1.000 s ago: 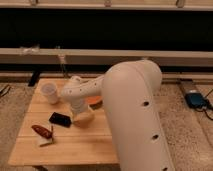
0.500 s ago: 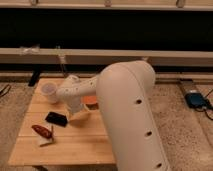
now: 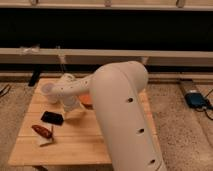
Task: Push the eraser across the table
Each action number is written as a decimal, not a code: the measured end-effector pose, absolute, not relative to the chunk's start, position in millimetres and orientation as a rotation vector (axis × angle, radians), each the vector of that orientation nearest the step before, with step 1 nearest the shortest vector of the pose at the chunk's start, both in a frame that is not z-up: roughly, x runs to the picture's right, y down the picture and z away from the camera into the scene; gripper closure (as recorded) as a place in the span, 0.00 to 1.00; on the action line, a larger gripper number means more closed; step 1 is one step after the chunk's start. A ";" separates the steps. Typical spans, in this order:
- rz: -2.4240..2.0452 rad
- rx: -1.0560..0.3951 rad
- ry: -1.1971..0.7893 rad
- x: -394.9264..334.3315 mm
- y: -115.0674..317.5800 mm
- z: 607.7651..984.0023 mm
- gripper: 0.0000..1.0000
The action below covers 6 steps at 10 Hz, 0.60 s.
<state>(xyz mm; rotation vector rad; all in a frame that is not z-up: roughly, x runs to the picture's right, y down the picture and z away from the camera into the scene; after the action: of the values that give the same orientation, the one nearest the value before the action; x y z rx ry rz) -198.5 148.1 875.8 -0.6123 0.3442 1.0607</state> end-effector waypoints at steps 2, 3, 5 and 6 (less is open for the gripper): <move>1.046 -0.615 0.330 -210.8 145.2 878.1 0.21; 1.037 -0.618 0.320 -218.5 143.3 879.6 0.21; 1.026 -0.621 0.310 -227.9 141.0 881.9 0.21; 1.018 -0.624 0.304 -233.2 139.7 883.7 0.21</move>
<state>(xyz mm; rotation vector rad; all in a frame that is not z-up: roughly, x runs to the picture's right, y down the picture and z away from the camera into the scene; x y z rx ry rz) -233.2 139.7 883.7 -0.6237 0.3038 1.0183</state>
